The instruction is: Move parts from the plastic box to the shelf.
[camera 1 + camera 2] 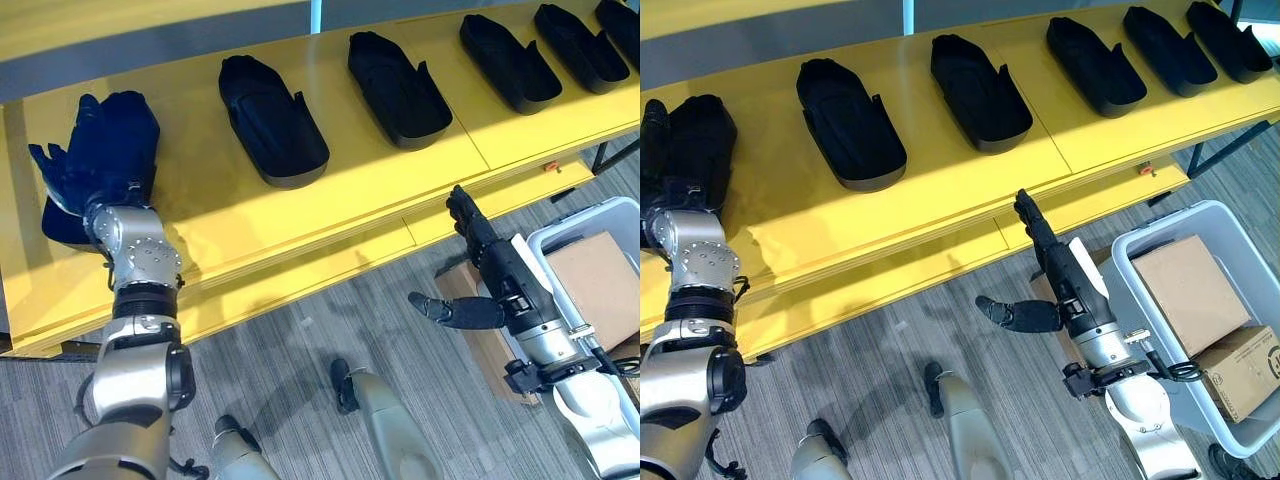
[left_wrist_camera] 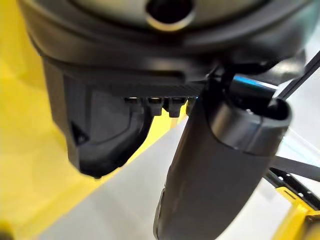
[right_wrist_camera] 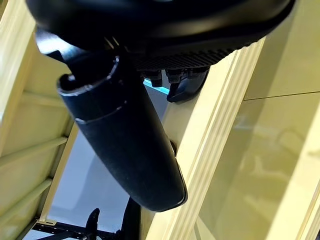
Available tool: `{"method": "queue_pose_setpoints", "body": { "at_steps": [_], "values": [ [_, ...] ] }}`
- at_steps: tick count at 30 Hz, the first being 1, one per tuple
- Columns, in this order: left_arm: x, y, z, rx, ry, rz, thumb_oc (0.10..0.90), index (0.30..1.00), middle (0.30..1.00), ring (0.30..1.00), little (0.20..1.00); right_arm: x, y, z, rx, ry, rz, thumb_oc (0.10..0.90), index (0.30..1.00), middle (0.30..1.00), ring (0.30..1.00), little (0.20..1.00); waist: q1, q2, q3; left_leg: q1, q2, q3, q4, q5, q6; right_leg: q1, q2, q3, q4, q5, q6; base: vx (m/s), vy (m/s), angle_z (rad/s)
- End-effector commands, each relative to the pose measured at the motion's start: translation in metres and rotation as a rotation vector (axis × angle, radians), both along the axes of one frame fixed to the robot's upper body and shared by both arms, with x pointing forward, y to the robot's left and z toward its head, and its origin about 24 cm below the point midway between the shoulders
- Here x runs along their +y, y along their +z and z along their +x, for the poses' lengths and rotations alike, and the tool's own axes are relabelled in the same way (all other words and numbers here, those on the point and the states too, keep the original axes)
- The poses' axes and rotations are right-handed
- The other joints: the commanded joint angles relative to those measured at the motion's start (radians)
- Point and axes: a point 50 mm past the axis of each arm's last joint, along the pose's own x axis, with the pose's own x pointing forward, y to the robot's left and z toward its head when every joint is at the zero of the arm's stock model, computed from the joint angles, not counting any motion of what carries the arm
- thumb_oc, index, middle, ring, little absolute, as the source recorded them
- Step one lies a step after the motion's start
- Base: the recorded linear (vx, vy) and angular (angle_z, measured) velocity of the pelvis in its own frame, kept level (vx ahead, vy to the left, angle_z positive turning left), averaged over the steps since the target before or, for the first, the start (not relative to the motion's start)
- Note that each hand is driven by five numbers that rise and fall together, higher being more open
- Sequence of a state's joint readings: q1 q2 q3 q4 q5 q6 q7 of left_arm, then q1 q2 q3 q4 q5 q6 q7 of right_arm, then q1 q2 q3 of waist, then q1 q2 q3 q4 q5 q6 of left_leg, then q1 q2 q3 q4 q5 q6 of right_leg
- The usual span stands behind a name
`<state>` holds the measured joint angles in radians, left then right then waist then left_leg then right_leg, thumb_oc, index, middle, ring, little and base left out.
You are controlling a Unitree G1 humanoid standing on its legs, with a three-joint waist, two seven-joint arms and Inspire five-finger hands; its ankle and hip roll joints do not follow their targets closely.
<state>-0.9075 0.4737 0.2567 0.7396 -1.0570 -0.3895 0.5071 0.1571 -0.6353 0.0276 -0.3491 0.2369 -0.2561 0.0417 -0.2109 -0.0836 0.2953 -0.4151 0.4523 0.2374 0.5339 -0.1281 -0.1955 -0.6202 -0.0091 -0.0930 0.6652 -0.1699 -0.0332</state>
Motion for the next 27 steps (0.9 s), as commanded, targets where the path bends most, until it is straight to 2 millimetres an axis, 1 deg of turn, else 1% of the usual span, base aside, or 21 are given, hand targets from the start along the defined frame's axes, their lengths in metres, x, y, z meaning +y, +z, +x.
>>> {"method": "queue_pose_setpoints", "body": {
  "at_steps": [1, 6, 11, 17, 21, 23, 24, 27],
  "values": [
    [-0.001, 0.027, -0.011, -0.169, 0.048, 0.095, 0.900, 1.000, 1.000, 1.000, 1.000, 0.012, 0.043, -0.010, -0.265, 0.073, 0.042, 0.900, 1.000, 1.000, 1.000, 1.000, -0.005, 0.011, -0.083, -0.044, -0.003, -0.045, -0.005, 0.032, 0.057, 0.074, -0.063, 0.027, -0.033, 0.019, 0.113, 0.00, 0.000, 0.00],
    [-0.012, 0.023, -0.009, -0.194, 0.030, 0.056, 0.900, 1.000, 1.000, 1.000, 1.000, 0.014, 0.042, -0.008, -0.263, 0.077, 0.046, 0.900, 1.000, 1.000, 1.000, 1.000, -0.007, 0.009, -0.083, -0.037, -0.002, -0.043, -0.010, 0.033, 0.057, 0.078, -0.062, 0.029, -0.033, 0.018, 0.112, 0.00, 0.000, 0.00],
    [-0.027, 0.020, -0.005, -0.230, -0.012, 0.004, 0.900, 1.000, 1.000, 1.000, 1.000, 0.016, 0.041, -0.007, -0.258, 0.079, 0.042, 0.900, 1.000, 1.000, 1.000, 1.000, -0.010, 0.009, -0.079, -0.027, -0.001, -0.041, -0.007, 0.033, 0.056, 0.081, -0.059, 0.032, -0.026, 0.016, 0.109, 0.00, 0.000, 0.00],
    [-0.032, 0.025, -0.005, -0.259, -0.018, -0.011, 0.900, 1.000, 1.000, 1.000, 1.000, 0.017, 0.041, -0.006, -0.262, 0.078, 0.042, 0.900, 1.000, 1.000, 1.000, 1.000, -0.012, 0.010, -0.081, -0.022, -0.001, -0.038, -0.012, 0.036, 0.056, 0.081, -0.060, 0.034, -0.027, 0.018, 0.109, 0.00, 0.000, 0.00],
    [-0.034, 0.032, -0.007, -0.284, -0.019, 0.023, 0.900, 1.000, 1.000, 1.000, 1.000, 0.017, 0.042, -0.006, -0.266, 0.079, 0.044, 0.900, 1.000, 1.000, 1.000, 1.000, -0.013, 0.012, -0.081, -0.021, -0.002, -0.038, -0.014, 0.038, 0.057, 0.081, -0.059, 0.035, -0.028, 0.019, 0.109, 0.00, -0.002, -0.01],
    [-0.032, 0.044, -0.012, -0.298, -0.020, 0.119, 0.900, 1.000, 1.000, 1.000, 1.000, 0.017, 0.044, -0.006, -0.277, 0.084, 0.037, 0.900, 1.000, 1.000, 1.000, 1.000, -0.010, 0.019, -0.082, -0.018, -0.005, -0.037, -0.018, 0.040, 0.058, 0.088, -0.060, 0.034, -0.034, 0.021, 0.109, -0.01, -0.002, -0.02],
    [-0.032, 0.051, -0.017, -0.327, -0.024, 0.181, 0.900, 1.000, 1.000, 1.000, 1.000, 0.016, 0.046, -0.006, -0.287, 0.085, 0.035, 0.900, 1.000, 1.000, 1.000, 1.000, -0.004, 0.027, -0.081, -0.017, -0.007, -0.037, -0.020, 0.041, 0.059, 0.089, -0.061, 0.033, -0.035, 0.021, 0.108, 0.00, 0.000, 0.00],
    [-0.033, 0.054, -0.023, -0.352, -0.035, 0.239, 0.900, 1.000, 1.000, 1.000, 1.000, 0.015, 0.047, -0.006, -0.292, 0.079, 0.036, 0.900, 1.000, 1.000, 1.000, 1.000, 0.002, 0.032, -0.081, -0.017, -0.009, -0.038, -0.021, 0.042, 0.061, 0.093, -0.063, 0.032, -0.038, 0.023, 0.108, 0.00, 0.000, 0.00]
  ]
}}
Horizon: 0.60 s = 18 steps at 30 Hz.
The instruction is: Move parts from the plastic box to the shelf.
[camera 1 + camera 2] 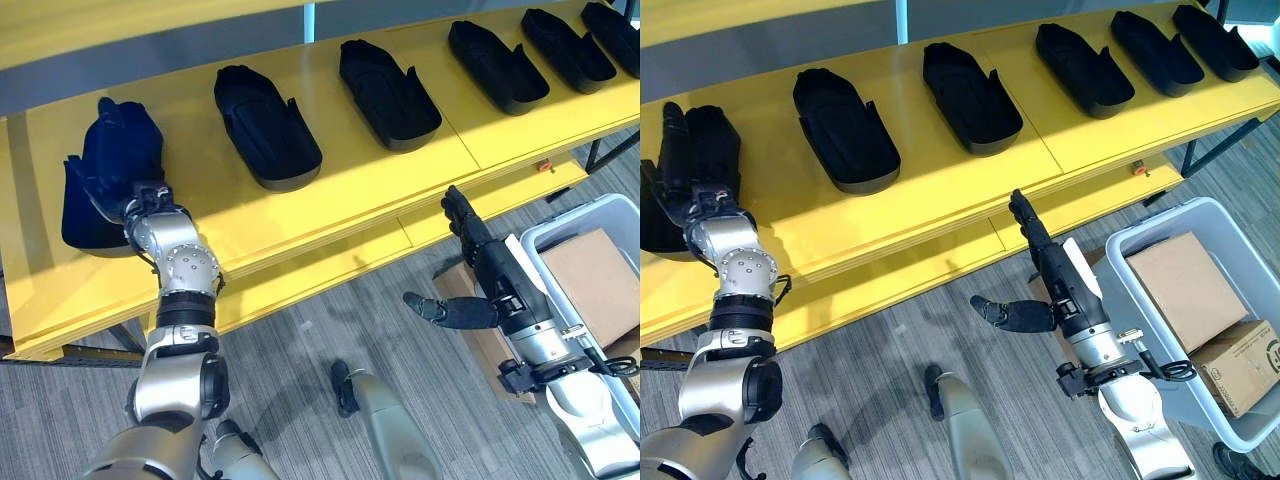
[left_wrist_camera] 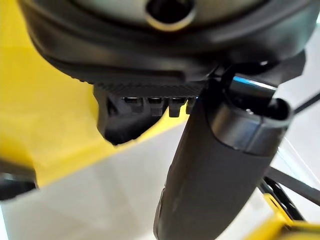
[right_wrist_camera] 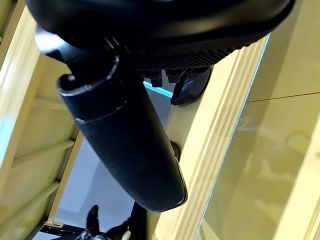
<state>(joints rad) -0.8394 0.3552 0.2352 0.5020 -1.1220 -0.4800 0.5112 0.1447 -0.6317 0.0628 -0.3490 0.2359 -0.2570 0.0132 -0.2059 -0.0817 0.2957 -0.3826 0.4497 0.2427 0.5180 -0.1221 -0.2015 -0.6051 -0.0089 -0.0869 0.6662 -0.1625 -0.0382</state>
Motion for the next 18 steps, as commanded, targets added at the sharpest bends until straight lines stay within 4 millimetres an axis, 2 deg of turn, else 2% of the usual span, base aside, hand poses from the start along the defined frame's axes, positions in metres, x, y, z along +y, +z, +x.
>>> {"method": "queue_pose_setpoints", "body": {
  "at_steps": [1, 2, 8, 10, 11, 13, 14, 15, 16, 17, 18],
  "values": [
    [0.003, 0.048, -0.018, -0.165, 0.067, 0.316, 0.900, 1.000, 1.000, 1.000, 1.000, 0.009, 0.048, -0.007, -0.291, 0.070, 0.018, 0.900, 1.000, 1.000, 1.000, 1.000, 0.000, 0.034, -0.082, -0.049, -0.009, -0.044, -0.006, 0.036, 0.069, 0.079, -0.064, 0.026, -0.039, 0.016, 0.112, 0.00, 0.000, 0.00],
    [0.000, 0.055, -0.025, -0.214, 0.061, 0.363, 0.900, 1.000, 1.000, 1.000, 1.000, 0.008, 0.049, -0.007, -0.295, 0.067, 0.013, 0.900, 1.000, 1.000, 1.000, 1.000, 0.004, 0.041, -0.080, -0.047, -0.013, -0.047, -0.008, 0.036, 0.071, 0.083, -0.067, 0.025, -0.041, 0.017, 0.112, 0.00, 0.000, 0.00],
    [-0.005, 0.062, -0.034, -0.264, 0.035, 0.459, 0.900, 1.000, 1.000, 1.000, 1.000, 0.006, 0.048, -0.007, -0.286, 0.059, 0.009, 0.900, 1.000, 1.000, 1.000, 1.000, 0.016, 0.052, -0.081, -0.046, -0.021, -0.051, -0.011, 0.039, 0.075, 0.093, -0.074, 0.023, -0.046, 0.021, 0.113, -0.01, 0.010, 0.07],
    [-0.010, 0.062, -0.041, -0.274, 0.006, 0.566, 0.900, 1.000, 1.000, 1.000, 1.000, 0.004, 0.049, -0.007, -0.290, 0.052, -0.001, 0.900, 1.000, 1.000, 1.000, 1.000, 0.024, 0.062, -0.079, -0.040, -0.028, -0.054, -0.018, 0.042, 0.079, 0.104, -0.079, 0.020, -0.049, 0.023, 0.114, 0.00, 0.022, 0.08],
    [-0.008, 0.061, -0.047, -0.215, 0.015, 0.724, 0.900, 1.000, 1.000, 1.000, 1.000, 0.001, 0.048, -0.008, -0.281, 0.047, -0.010, 0.900, 1.000, 1.000, 1.000, 1.000, 0.032, 0.071, -0.077, -0.034, -0.034, -0.056, -0.022, 0.044, 0.083, 0.112, -0.083, 0.019, -0.049, 0.024, 0.114, 0.01, 0.030, 0.07],
    [-0.007, 0.060, -0.055, -0.228, 0.025, 0.757, 0.900, 1.000, 1.000, 1.000, 1.000, 0.001, 0.048, -0.009, -0.284, 0.049, -0.013, 0.900, 1.000, 1.000, 1.000, 1.000, 0.036, 0.071, -0.077, -0.029, -0.036, -0.057, -0.026, 0.045, 0.084, 0.118, -0.086, 0.018, -0.052, 0.024, 0.114, 0.01, 0.022, 0.07],
    [-0.003, 0.051, -0.057, -0.188, 0.023, 0.789, 0.900, 1.000, 1.000, 1.000, 1.000, -0.001, 0.048, -0.009, -0.280, 0.047, -0.017, 0.900, 1.000, 1.000, 1.000, 1.000, 0.040, 0.074, -0.077, -0.027, -0.037, -0.055, -0.027, 0.046, 0.085, 0.120, -0.086, 0.019, -0.052, 0.024, 0.114, 0.00, 0.011, 0.06],
    [-0.004, 0.050, -0.058, -0.159, 0.029, 0.845, 0.900, 1.000, 1.000, 1.000, 1.000, -0.001, 0.046, -0.008, -0.272, 0.043, -0.020, 0.900, 1.000, 1.000, 1.000, 1.000, 0.043, 0.077, -0.079, -0.023, -0.039, -0.055, -0.030, 0.047, 0.086, 0.126, -0.087, 0.018, -0.054, 0.024, 0.114, 0.00, 0.027, 0.05],
    [0.001, 0.045, -0.070, -0.124, 0.064, 0.969, 0.900, 1.000, 1.000, 1.000, 1.000, -0.004, 0.047, -0.010, -0.275, 0.037, -0.020, 0.900, 1.000, 1.000, 1.000, 1.000, 0.053, 0.079, -0.076, -0.015, -0.043, -0.054, -0.037, 0.048, 0.088, 0.135, -0.090, 0.018, -0.058, 0.024, 0.116, 0.01, 0.019, 0.03],
    [0.001, 0.044, -0.071, -0.120, 0.066, 0.970, 0.900, 1.000, 1.000, 1.000, 1.000, -0.004, 0.046, -0.010, -0.273, 0.040, -0.020, 0.900, 1.000, 1.000, 1.000, 1.000, 0.052, 0.079, -0.077, -0.013, -0.043, -0.054, -0.038, 0.048, 0.088, 0.136, -0.090, 0.018, -0.059, 0.024, 0.116, 0.00, 0.000, 0.00],
    [0.001, 0.046, -0.075, -0.068, 0.111, 1.082, 0.900, 1.000, 1.000, 1.000, 1.000, -0.006, 0.045, -0.010, -0.264, 0.036, -0.025, 0.900, 1.000, 1.000, 1.000, 1.000, 0.055, 0.081, -0.078, -0.011, -0.045, -0.054, -0.040, 0.048, 0.088, 0.140, -0.092, 0.018, -0.060, 0.023, 0.116, 0.01, 0.020, 0.03]
  ]
}}
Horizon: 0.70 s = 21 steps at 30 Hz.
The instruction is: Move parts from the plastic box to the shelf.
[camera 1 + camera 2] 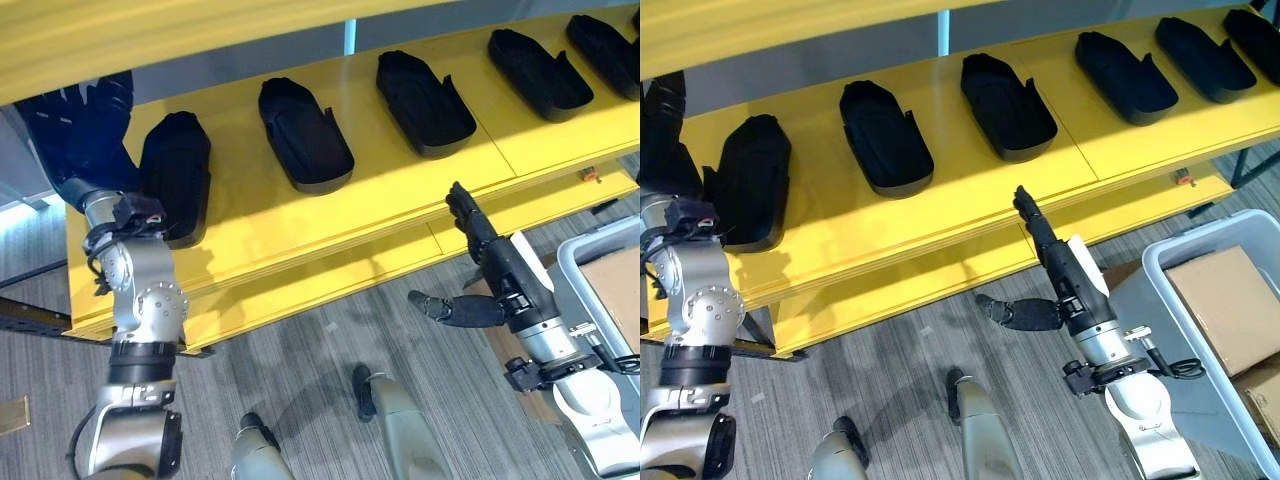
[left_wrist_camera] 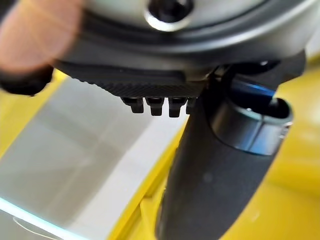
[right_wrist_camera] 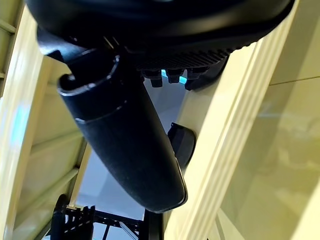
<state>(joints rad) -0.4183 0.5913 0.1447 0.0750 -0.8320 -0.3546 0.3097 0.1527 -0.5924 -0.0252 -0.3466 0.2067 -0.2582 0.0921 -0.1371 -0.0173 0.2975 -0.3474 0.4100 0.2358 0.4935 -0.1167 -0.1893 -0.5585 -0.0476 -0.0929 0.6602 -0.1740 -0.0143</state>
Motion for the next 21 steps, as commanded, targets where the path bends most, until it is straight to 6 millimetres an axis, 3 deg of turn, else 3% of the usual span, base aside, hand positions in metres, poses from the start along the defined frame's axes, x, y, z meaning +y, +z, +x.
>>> {"method": "queue_pose_setpoints", "body": {
  "at_steps": [1, 2, 4, 7, 8, 12, 13, 21],
  "values": [
    [-0.009, 0.042, -0.020, -0.133, 0.089, 0.389, 0.900, 1.000, 1.000, 1.000, 1.000, 0.003, 0.041, -0.011, -0.243, 0.054, 0.003, 0.900, 1.000, 1.000, 1.000, 1.000, -0.010, 0.018, -0.080, -0.043, -0.007, -0.048, -0.017, 0.043, 0.076, 0.097, -0.056, 0.024, -0.054, 0.034, 0.092, 0.01, 0.040, 0.08],
    [-0.004, 0.039, -0.028, -0.060, 0.165, 0.585, 0.900, 1.000, 1.000, 1.000, 1.000, -0.002, 0.039, -0.011, -0.227, 0.047, 0.004, 0.900, 1.000, 1.000, 1.000, 1.000, -0.003, 0.023, -0.082, -0.036, -0.010, -0.048, -0.026, 0.045, 0.076, 0.105, -0.059, 0.023, -0.059, 0.033, 0.094, 0.01, 0.033, 0.10],
    [-0.003, 0.038, -0.036, -0.062, 0.178, 0.627, 0.900, 1.000, 1.000, 1.000, 1.000, -0.003, 0.039, -0.012, -0.227, 0.048, 0.004, 0.900, 1.000, 1.000, 1.000, 1.000, 0.000, 0.023, -0.084, -0.032, -0.012, -0.048, -0.030, 0.047, 0.076, 0.109, -0.062, 0.023, -0.061, 0.032, 0.095, 0.01, 0.023, 0.07],
    [0.003, 0.034, -0.049, 0.008, 0.283, 0.839, 0.900, 1.000, 1.000, 1.000, 1.000, -0.006, 0.038, -0.014, -0.215, 0.047, -0.001, 0.900, 1.000, 1.000, 1.000, 1.000, 0.012, 0.027, -0.088, -0.020, -0.016, -0.047, -0.042, 0.048, 0.076, 0.125, -0.067, 0.020, -0.068, 0.032, 0.098, 0.03, 0.025, 0.06],
    [0.002, 0.034, -0.057, 0.058, 0.354, 1.040, 0.900, 1.000, 1.000, 1.000, 1.000, -0.010, 0.038, -0.015, -0.208, 0.036, -0.009, 0.900, 1.000, 1.000, 1.000, 1.000, 0.019, 0.029, -0.088, -0.009, -0.018, -0.048, -0.051, 0.050, 0.076, 0.138, -0.070, 0.020, -0.073, 0.031, 0.101, 0.03, 0.019, 0.08],
    [0.004, 0.030, -0.070, 0.119, 0.405, 1.230, 0.900, 1.000, 1.000, 1.000, 1.000, -0.012, 0.037, -0.018, -0.197, 0.035, -0.020, 0.900, 1.000, 1.000, 1.000, 1.000, 0.028, 0.034, -0.088, 0.005, -0.022, -0.049, -0.060, 0.050, 0.077, 0.151, -0.076, 0.017, -0.075, 0.029, 0.104, 0.02, 0.024, 0.09],
    [0.004, 0.032, -0.074, 0.148, 0.457, 1.360, 0.900, 1.000, 1.000, 1.000, 1.000, -0.015, 0.036, -0.019, -0.189, 0.024, -0.027, 0.900, 1.000, 1.000, 1.000, 1.000, 0.032, 0.036, -0.088, 0.009, -0.024, -0.049, -0.061, 0.049, 0.077, 0.156, -0.078, 0.016, -0.078, 0.028, 0.107, 0.02, 0.023, 0.03],
    [0.000, 0.022, -0.091, 0.219, 0.403, 1.603, 0.900, 1.000, 1.000, 1.000, 1.000, -0.018, 0.032, -0.024, -0.165, 0.016, -0.040, 0.900, 1.000, 1.000, 1.000, 1.000, 0.041, 0.039, -0.082, 0.025, -0.033, -0.054, -0.075, 0.054, 0.077, 0.179, -0.087, 0.013, -0.093, 0.031, 0.116, 0.01, 0.017, 0.04]
  ]
}}
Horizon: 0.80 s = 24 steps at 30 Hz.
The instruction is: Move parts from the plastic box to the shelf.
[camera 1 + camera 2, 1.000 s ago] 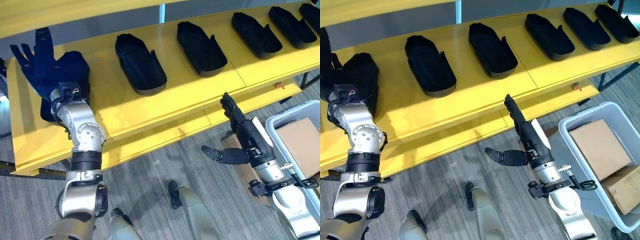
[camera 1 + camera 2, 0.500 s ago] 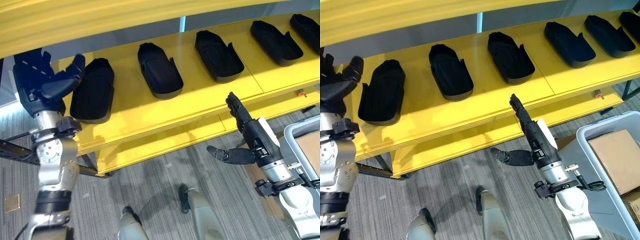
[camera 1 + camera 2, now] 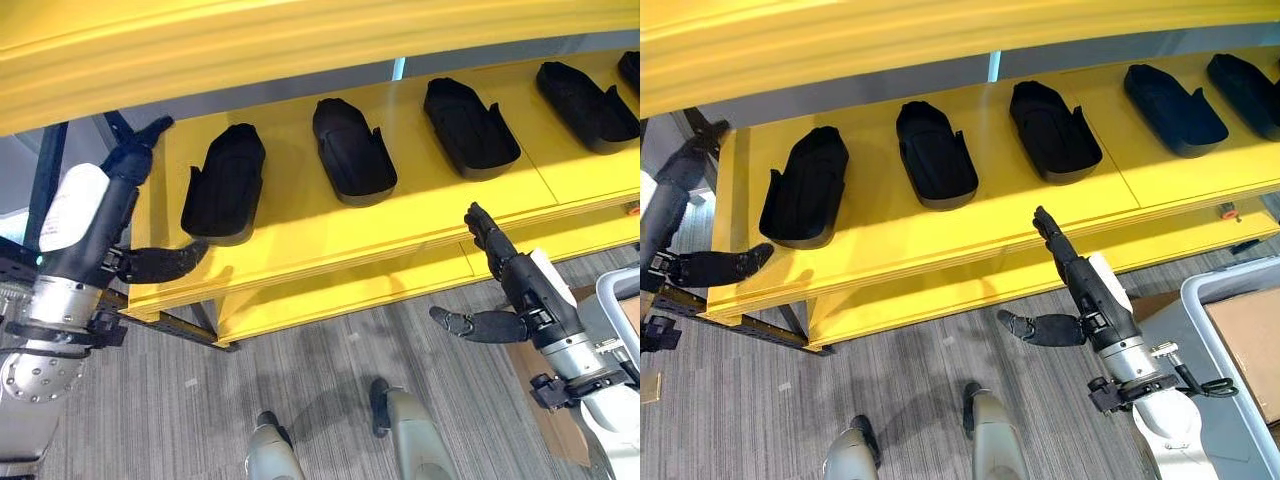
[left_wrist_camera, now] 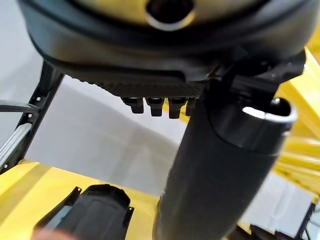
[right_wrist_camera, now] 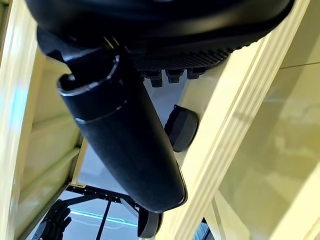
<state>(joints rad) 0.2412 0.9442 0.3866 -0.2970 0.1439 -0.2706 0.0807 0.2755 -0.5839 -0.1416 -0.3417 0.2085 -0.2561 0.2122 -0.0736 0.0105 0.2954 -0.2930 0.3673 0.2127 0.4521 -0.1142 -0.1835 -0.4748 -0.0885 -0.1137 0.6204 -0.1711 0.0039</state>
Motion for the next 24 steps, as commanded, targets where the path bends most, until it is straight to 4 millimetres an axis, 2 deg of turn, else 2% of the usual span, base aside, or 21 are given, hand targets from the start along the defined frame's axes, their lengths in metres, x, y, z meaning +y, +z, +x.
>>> {"method": "queue_pose_setpoints", "body": {
  "at_steps": [1, 5, 8, 13, 18, 24],
  "values": [
    [-0.009, 0.034, -0.004, -0.105, -0.063, 0.186, 0.900, 1.000, 1.000, 1.000, 1.000, 0.005, 0.046, -0.006, -0.266, 0.051, 0.015, 0.900, 1.000, 1.000, 1.000, 1.000, -0.022, 0.013, -0.079, -0.028, 0.010, -0.030, -0.035, 0.052, 0.072, 0.097, -0.048, 0.032, -0.054, 0.028, 0.099, 0.00, 0.000, 0.00],
    [-0.015, 0.025, -0.005, -0.026, -0.059, 0.345, 0.900, 1.000, 1.000, 1.000, 1.000, 0.005, 0.043, -0.007, -0.254, 0.049, 0.007, 0.900, 1.000, 1.000, 1.000, 1.000, -0.023, 0.011, -0.076, -0.029, 0.007, -0.031, -0.036, 0.050, 0.073, 0.097, -0.052, 0.031, -0.054, 0.027, 0.102, 0.00, 0.000, 0.00],
    [-0.018, 0.021, -0.002, 0.004, -0.071, 0.393, 0.900, 1.000, 1.000, 1.000, 1.000, 0.005, 0.044, -0.006, -0.255, 0.048, 0.003, 0.900, 1.000, 1.000, 1.000, 1.000, -0.025, 0.011, -0.074, -0.031, 0.006, -0.030, -0.033, 0.048, 0.074, 0.094, -0.054, 0.031, -0.051, 0.027, 0.103, 0.00, 0.000, 0.00],
    [-0.022, 0.019, 0.003, 0.063, -0.105, 0.419, 0.900, 1.000, 1.000, 1.000, 1.000, 0.005, 0.042, -0.007, -0.241, 0.048, 0.006, 0.900, 1.000, 1.000, 1.000, 1.000, -0.030, 0.012, -0.068, -0.037, 0.005, -0.030, -0.024, 0.047, 0.074, 0.087, -0.056, 0.033, -0.044, 0.024, 0.102, 0.00, 0.000, 0.00],
    [-0.017, 0.017, 0.010, 0.140, -0.120, 0.381, 0.900, 1.000, 1.000, 1.000, 1.000, 0.005, 0.041, -0.007, -0.229, 0.052, 0.015, 0.900, 1.000, 1.000, 1.000, 1.000, -0.035, 0.015, -0.061, -0.041, 0.007, -0.029, -0.019, 0.049, 0.073, 0.081, -0.055, 0.037, -0.038, 0.024, 0.101, 0.00, 0.000, 0.00],
    [-0.013, 0.026, 0.015, 0.182, -0.123, 0.390, 0.900, 1.000, 1.000, 1.000, 1.000, 0.004, 0.040, -0.007, -0.224, 0.054, 0.031, 0.900, 1.000, 1.000, 1.000, 1.000, -0.038, 0.021, -0.055, -0.044, 0.009, -0.027, -0.013, 0.051, 0.071, 0.076, -0.055, 0.038, -0.031, 0.022, 0.099, 0.00, 0.001, -0.01]
  ]
}}
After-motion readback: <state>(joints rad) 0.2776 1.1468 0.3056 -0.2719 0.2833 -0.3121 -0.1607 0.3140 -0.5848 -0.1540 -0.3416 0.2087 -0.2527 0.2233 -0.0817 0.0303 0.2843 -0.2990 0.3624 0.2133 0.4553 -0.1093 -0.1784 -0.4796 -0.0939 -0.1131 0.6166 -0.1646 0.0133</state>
